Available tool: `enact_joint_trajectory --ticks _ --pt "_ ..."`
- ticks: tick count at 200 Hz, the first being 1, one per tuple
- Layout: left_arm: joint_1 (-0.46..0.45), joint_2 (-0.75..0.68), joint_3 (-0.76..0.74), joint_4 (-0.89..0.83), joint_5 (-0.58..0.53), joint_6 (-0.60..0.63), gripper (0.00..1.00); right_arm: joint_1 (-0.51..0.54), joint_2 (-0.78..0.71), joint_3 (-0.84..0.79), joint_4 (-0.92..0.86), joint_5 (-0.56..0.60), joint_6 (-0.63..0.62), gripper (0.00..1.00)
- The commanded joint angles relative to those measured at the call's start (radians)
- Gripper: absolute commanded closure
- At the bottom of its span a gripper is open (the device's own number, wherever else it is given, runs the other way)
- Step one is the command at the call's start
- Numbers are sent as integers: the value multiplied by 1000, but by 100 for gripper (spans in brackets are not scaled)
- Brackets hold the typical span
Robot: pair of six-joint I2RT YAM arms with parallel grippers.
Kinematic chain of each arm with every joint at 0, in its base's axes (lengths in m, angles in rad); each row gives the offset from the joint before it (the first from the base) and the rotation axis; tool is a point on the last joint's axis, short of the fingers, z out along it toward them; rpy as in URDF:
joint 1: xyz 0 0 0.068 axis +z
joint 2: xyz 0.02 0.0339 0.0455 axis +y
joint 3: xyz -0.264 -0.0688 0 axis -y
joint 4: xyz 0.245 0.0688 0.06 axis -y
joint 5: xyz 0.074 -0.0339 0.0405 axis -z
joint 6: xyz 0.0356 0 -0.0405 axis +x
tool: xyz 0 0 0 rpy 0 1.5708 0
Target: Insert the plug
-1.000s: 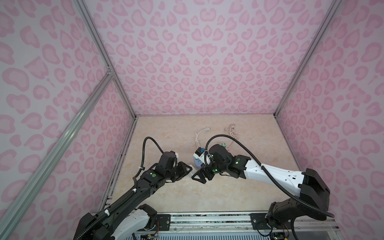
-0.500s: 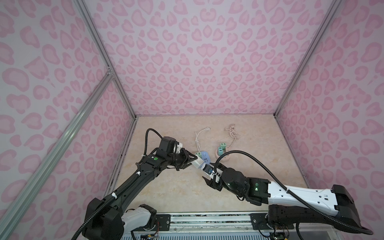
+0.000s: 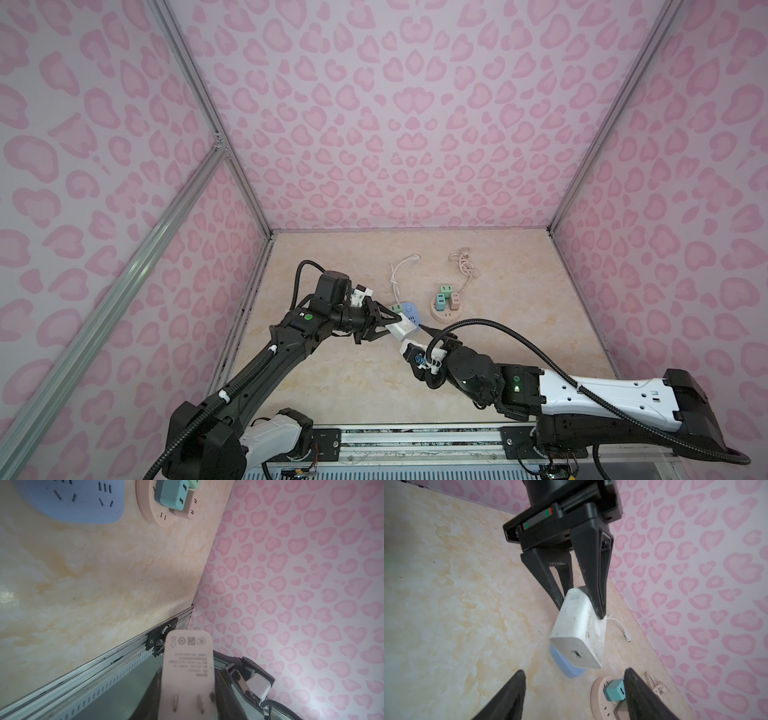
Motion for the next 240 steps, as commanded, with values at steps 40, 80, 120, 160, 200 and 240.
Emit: enact_joint_trajectory --ticks 40,80,120,160,200,240 --pt "-3 -51 11 30 69 1 97 10 93 53 22 114 -53 33" --pt "-14 -69 -16 61 84 -16 97 12 108 64 60 99 -62 37" --pt "-25 -78 -41 100 83 -35 97 13 118 79 70 83 -65 55" --pt "-30 -76 -53 114 85 -46 97 13 127 85 78 92 -64 100" --pt "-22 -47 5 -32 38 68 46 -4 122 94 51 84 -12 100" --pt "11 -38 237 -438 -496 374 34 -148 109 157 -154 -163 214 100"
